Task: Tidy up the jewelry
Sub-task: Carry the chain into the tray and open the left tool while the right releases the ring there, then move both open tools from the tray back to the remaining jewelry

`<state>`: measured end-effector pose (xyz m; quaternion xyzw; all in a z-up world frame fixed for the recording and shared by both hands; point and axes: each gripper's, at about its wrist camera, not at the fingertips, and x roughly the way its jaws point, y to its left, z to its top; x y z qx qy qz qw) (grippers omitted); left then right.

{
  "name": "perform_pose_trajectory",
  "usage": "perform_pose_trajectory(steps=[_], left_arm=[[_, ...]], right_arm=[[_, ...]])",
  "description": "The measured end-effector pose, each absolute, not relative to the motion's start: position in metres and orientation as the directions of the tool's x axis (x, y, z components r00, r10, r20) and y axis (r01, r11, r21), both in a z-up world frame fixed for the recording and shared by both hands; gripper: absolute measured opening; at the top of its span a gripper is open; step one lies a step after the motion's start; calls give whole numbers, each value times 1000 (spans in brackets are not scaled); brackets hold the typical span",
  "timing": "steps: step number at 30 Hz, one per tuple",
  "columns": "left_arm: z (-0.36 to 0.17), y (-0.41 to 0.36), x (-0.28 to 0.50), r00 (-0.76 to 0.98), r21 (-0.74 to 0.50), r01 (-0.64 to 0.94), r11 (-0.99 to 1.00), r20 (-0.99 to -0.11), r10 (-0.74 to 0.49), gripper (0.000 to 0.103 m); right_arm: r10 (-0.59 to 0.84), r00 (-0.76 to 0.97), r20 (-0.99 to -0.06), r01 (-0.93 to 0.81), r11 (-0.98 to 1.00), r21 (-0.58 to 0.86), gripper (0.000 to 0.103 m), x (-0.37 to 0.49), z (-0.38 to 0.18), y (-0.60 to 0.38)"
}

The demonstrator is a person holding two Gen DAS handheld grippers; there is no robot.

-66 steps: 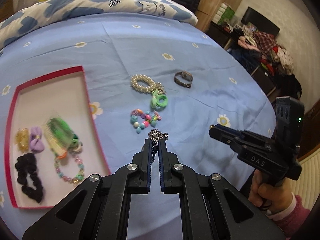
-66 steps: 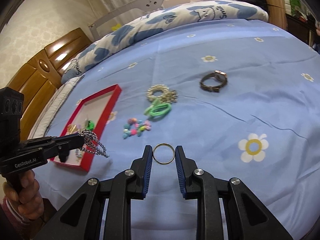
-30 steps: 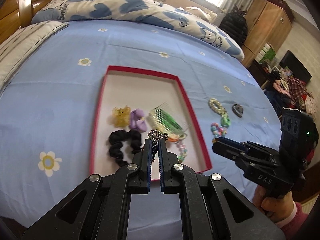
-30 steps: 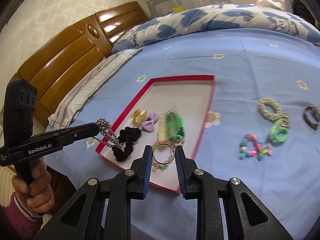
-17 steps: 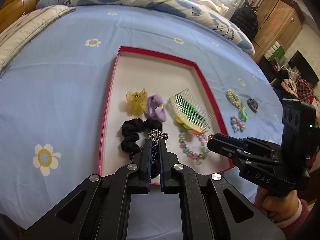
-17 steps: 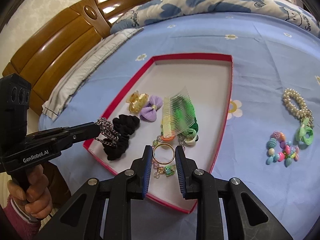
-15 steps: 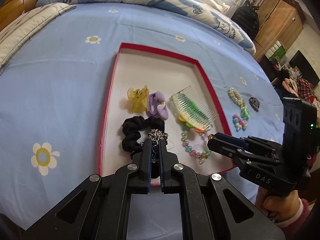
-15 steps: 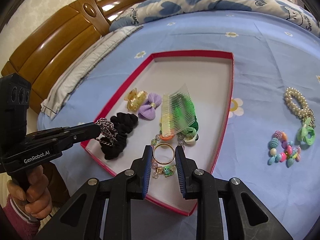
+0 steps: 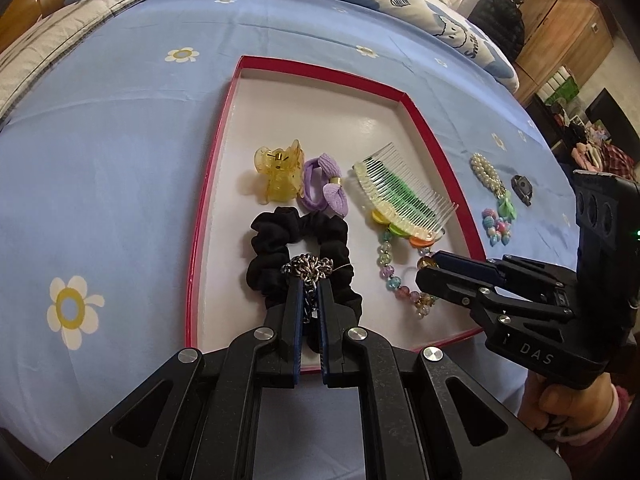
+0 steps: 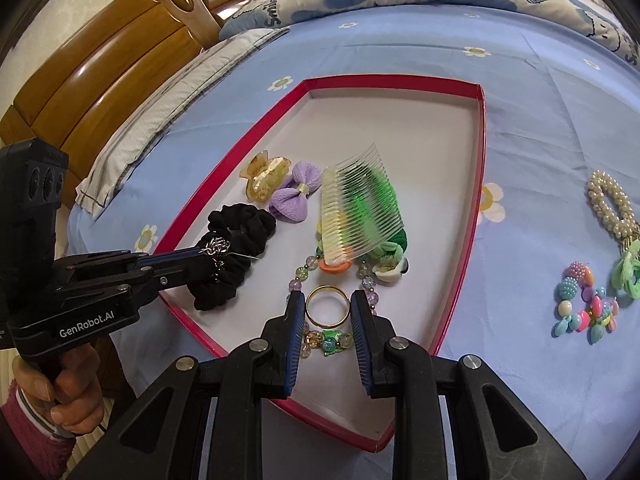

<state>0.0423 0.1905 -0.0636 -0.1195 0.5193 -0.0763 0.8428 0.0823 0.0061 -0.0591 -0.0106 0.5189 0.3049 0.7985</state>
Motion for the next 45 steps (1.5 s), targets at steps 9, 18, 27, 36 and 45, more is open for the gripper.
perform_pose_trajectory(steps=[9, 18, 27, 36, 45], left_arm=[[-64, 192, 43, 440, -290, -6, 957, -860, -257, 8], [-57, 195, 39, 445, -301, -17, 953, -856, -263, 28], [-40, 191, 33, 469, -319, -11, 948, -839, -277, 35], [-17, 165, 34, 494, -319, 37, 947, -818, -295, 43], [-4, 111, 49, 473, -311, 142, 940, -812, -340, 43]], right_arm=[[462, 245, -852, -522, 804, 285, 25, 84, -61, 13], [461, 237, -855, -521, 803, 289, 26, 86, -62, 13], [495, 267, -827, -495, 807, 322, 29, 77, -48, -2], [523, 384, -761, -390, 839, 380, 39, 60, -17, -70], [440, 481, -758, -194, 897, 397, 40, 57, -18, -161]])
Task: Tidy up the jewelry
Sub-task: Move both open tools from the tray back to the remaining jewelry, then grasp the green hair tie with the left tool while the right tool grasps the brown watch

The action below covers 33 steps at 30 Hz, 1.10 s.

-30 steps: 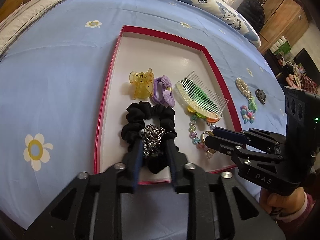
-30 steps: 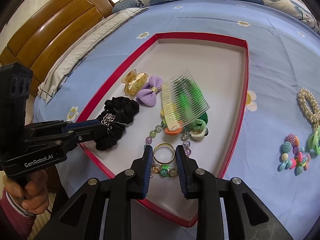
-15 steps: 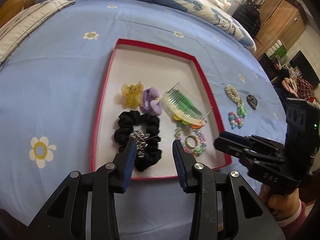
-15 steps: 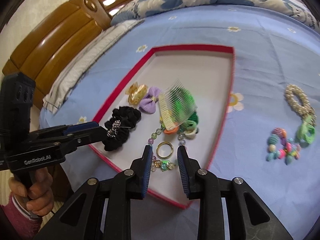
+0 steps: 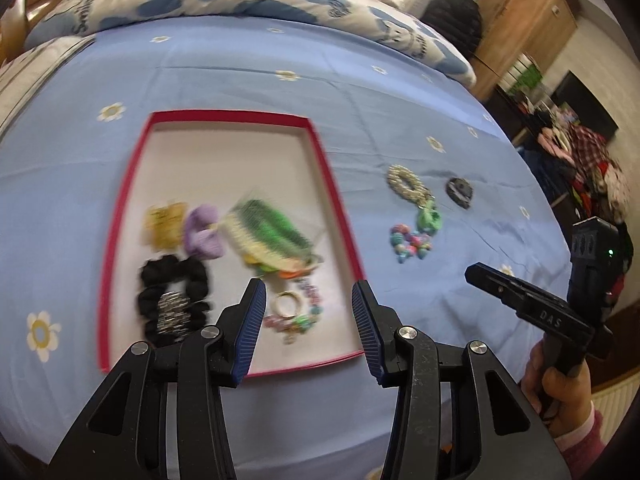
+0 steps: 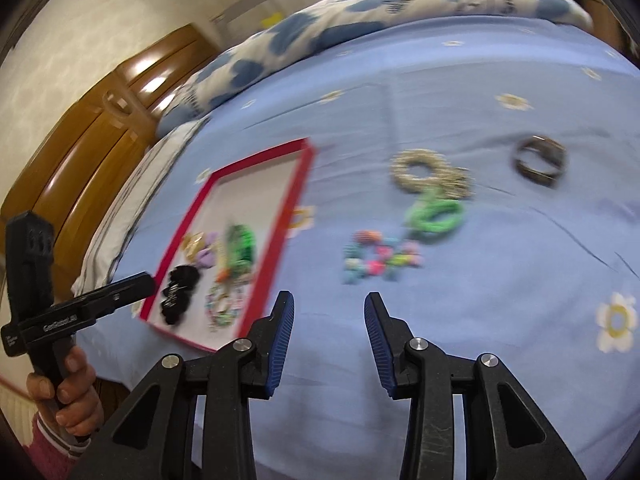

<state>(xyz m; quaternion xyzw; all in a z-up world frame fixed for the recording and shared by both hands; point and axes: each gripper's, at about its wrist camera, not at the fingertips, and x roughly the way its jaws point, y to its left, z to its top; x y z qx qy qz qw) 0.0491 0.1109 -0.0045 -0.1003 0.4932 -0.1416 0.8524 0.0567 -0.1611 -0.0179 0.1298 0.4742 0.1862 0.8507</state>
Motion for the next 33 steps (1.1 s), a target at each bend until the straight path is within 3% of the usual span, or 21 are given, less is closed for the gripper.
perform_pose_trajectory(steps=[16, 33], left_arm=[[-1, 22, 90, 404, -288, 283, 915, -829, -386, 43], [-39, -66, 156, 268, -312, 357, 880, -868, -417, 43]], right_arm=[[330, 559, -761, -32, 925, 377, 40, 69, -19, -250], [226, 582, -781, 80, 940, 332, 39, 155, -38, -312]])
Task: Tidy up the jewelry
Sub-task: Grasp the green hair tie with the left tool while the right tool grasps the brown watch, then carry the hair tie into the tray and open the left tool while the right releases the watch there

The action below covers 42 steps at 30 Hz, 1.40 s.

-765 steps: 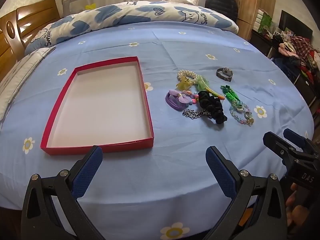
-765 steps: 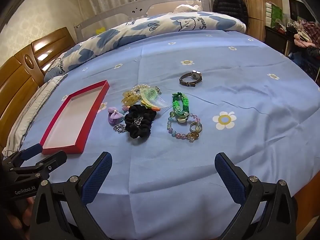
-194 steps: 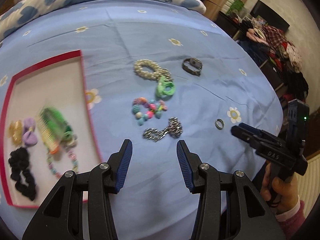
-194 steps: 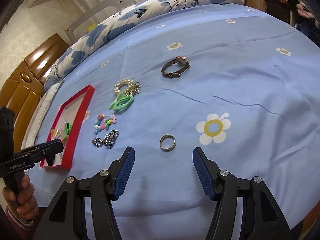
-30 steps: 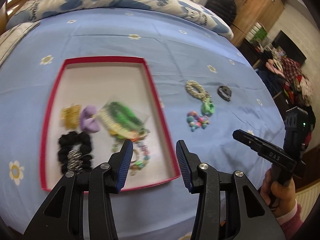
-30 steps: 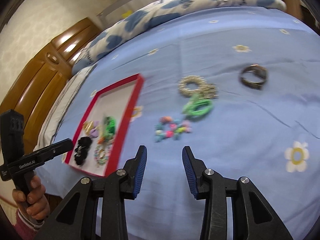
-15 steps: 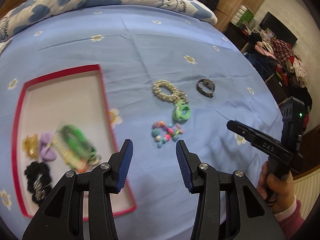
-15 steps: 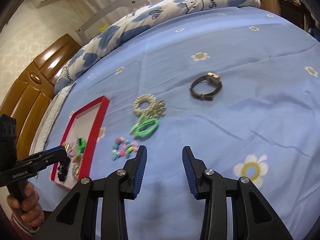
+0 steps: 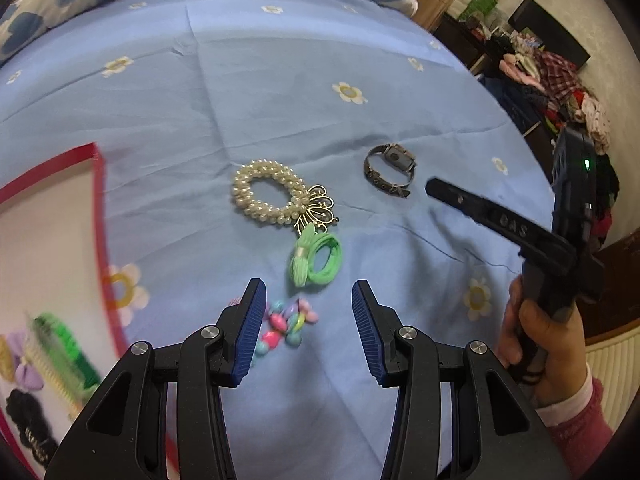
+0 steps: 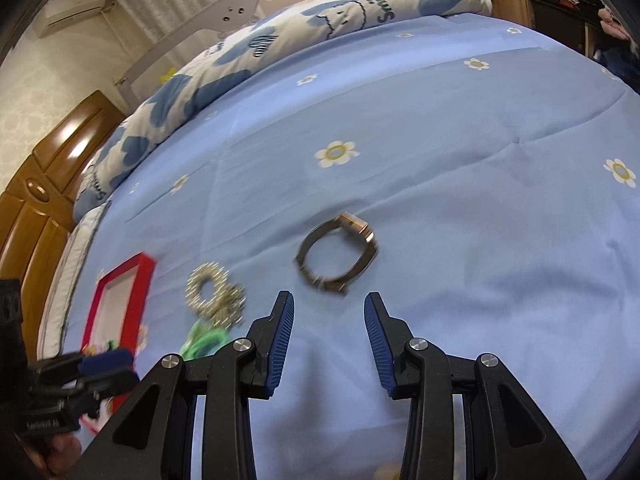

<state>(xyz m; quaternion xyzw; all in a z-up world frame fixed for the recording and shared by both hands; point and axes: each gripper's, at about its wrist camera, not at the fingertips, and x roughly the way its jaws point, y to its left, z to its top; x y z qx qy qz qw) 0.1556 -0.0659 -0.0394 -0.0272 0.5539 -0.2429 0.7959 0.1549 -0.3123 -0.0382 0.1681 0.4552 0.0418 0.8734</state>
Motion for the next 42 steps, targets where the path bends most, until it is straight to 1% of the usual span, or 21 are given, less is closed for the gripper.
perform_pose_trajectory(steps=[7, 8, 9, 10, 11, 12, 13, 15, 21, 30, 42], left_arm=[[-66, -85, 169, 219, -289, 361, 887, -898, -381, 42], [-71, -86, 171, 209, -291, 359, 887, -901, -380, 38], [-73, -86, 172, 202, -295, 356, 887, -902, -381, 27], [-77, -86, 174, 191, -302, 354, 885, -903, -385, 21], [-78, -85, 174, 189, -305, 352, 885, -903, -386, 20], [-78, -84, 174, 191, -310, 350, 884, -900, -392, 15], [-78, -84, 174, 189, -317, 351, 881, -897, -398, 13], [-75, -82, 173, 196, -320, 357, 878, -893, -405, 11], [-57, -68, 162, 232, -336, 350, 874, -873, -429, 10], [-26, -24, 131, 291, -387, 302, 871, -832, -471, 10], [-10, 50, 91, 372, -409, 204, 889, -808, -457, 10]], right_arm=[[172, 558, -812, 84, 962, 261, 37, 190, -59, -315], [170, 553, -816, 79, 964, 255, 36, 194, -62, -314], [172, 547, -819, 74, 965, 252, 36, 197, -65, -312], [169, 546, -821, 72, 967, 246, 35, 199, -68, -312], [165, 547, -821, 69, 968, 241, 28, 201, -69, -311], [159, 549, -821, 63, 971, 230, 22, 201, -69, -310], [156, 550, -821, 60, 972, 226, 13, 202, -69, -310], [171, 550, -817, 54, 970, 239, 10, 201, -69, -310], [197, 555, -809, 33, 966, 258, 9, 185, -63, -304], [293, 568, -769, -12, 937, 349, 9, 141, -38, -278], [429, 543, -722, -132, 892, 431, 9, 98, -16, -213]])
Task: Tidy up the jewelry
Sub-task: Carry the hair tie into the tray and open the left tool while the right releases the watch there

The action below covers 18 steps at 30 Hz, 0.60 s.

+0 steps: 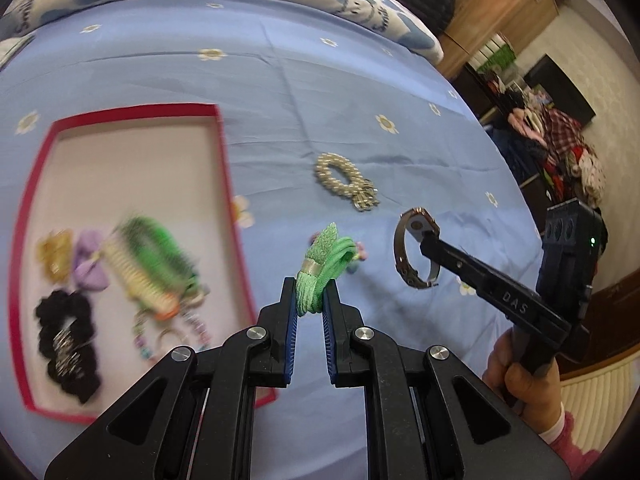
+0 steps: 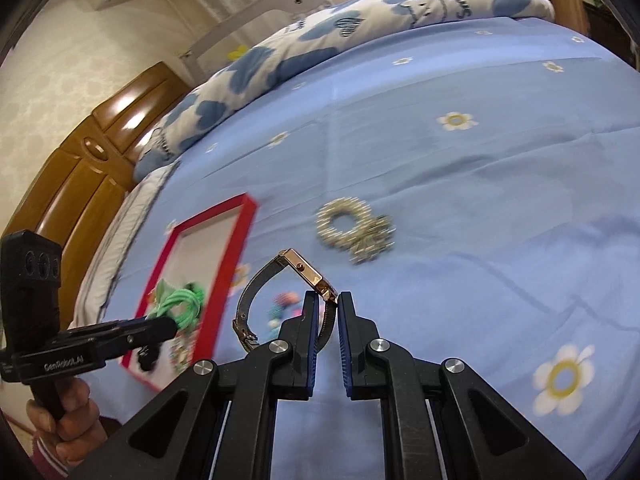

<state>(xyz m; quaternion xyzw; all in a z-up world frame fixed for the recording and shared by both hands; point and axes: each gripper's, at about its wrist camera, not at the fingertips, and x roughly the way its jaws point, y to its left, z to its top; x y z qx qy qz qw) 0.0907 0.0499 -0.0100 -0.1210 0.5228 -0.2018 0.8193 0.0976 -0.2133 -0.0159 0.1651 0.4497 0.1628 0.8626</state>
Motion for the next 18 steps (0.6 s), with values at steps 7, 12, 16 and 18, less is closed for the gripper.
perform_pose_trajectory(steps=[7, 12, 16, 18], left_arm=[[-12, 84, 74, 401, -420, 138, 897, -804, -438, 10], [-16, 110, 63, 414, -424, 98, 900, -805, -424, 10], [-18, 129, 57, 427, -426, 60, 903, -806, -409, 10], [-19, 140, 55, 436, -428, 38, 903, -806, -400, 10]], right_arm=[[478, 513, -713, -183, 873, 453, 9, 84, -14, -176], [501, 493, -711, -225, 863, 452, 9, 76, -11, -151], [518, 472, -713, -253, 855, 453, 9, 72, -12, -132], [523, 461, -717, -266, 852, 451, 9, 72, -13, -122]])
